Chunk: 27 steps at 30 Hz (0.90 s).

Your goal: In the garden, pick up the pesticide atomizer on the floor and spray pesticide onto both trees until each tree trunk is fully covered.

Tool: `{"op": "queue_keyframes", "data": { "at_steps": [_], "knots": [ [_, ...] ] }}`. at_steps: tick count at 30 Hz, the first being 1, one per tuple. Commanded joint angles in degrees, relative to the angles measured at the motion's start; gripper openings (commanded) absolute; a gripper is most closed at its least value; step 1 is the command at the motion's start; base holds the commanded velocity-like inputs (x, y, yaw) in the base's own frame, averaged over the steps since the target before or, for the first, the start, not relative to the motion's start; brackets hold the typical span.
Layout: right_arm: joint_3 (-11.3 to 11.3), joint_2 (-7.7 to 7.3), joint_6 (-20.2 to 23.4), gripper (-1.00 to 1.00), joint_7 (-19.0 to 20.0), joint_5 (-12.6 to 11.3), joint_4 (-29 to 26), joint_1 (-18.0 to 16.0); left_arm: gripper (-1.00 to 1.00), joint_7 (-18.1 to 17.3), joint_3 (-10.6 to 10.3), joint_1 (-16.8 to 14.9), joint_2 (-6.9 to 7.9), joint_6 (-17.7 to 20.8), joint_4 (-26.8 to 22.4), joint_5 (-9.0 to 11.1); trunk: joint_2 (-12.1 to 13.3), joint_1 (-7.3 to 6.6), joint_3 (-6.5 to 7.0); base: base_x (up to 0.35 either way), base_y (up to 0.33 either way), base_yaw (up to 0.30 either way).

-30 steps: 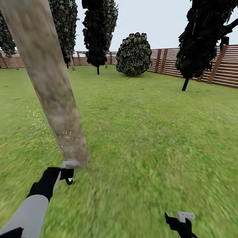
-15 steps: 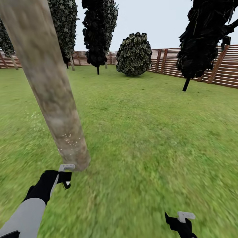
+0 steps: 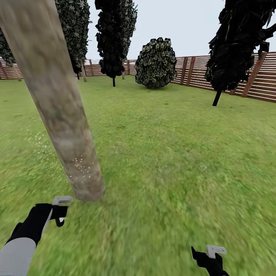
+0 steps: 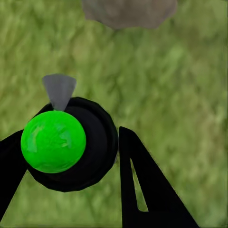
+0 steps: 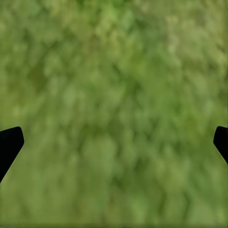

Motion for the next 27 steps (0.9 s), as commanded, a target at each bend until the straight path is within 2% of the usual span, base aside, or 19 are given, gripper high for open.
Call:
{"op": "queue_keyframes", "data": {
  "at_steps": [1,3,5,9,15,19,24,27],
  "knots": [
    [0.0,0.0,0.0,1.0,0.0,0.0,0.0,0.0,-1.0,0.2,0.0,-0.1,0.1,0.1,-0.1,0.1,0.0,0.0,0.0,0.0,0.0,0.0],
    [0.0,0.0,0.0,1.0,0.0,0.0,0.0,0.0,-1.0,1.2,0.0,-0.3,0.13,0.3,-0.1,0.1,0.0,0.0,0.0,0.0,0.0,0.0],
    [0.0,0.0,0.0,1.0,0.0,0.0,0.0,0.0,-1.0,3.9,-0.2,-0.6,-0.32,0.6,-0.1,0.2,0.0,0.0,0.0,0.0,0.0,0.0],
    [0.0,0.0,0.0,1.0,0.0,0.0,0.0,0.0,-1.0,4.4,-0.4,-0.7,-0.91,0.7,-0.1,0.6,0.0,0.0,0.0,0.0,0.0,0.0],
    [0.0,0.0,0.0,1.0,0.0,0.0,0.0,0.0,-1.0,4.1,-0.6,-0.8,-4.37,0.8,-1.2,0.6,0.0,0.0,0.0,0.0,0.0,0.0],
    [0.0,0.0,0.0,1.0,0.0,0.0,0.0,0.0,-1.0,3.9,-0.7,-0.7,-4.54,0.8,-1.5,0.6,0.0,0.0,0.0,0.0,0.0,0.0],
    [0.0,0.0,0.0,1.0,0.0,0.0,0.0,0.0,-1.0,3.8,-0.4,-0.8,-3.85,0.8,-1.7,0.6,0.0,0.0,0.0,-0.139,0.124,0.0],
    [0.0,0.0,0.0,1.0,0.0,0.0,0.0,0.0,-1.0,3.9,-0.6,-0.7,-4.35,1.1,-6.0,0.6,0.0,0.0,0.0,-0.19,0.168,0.0]
  ]
}}
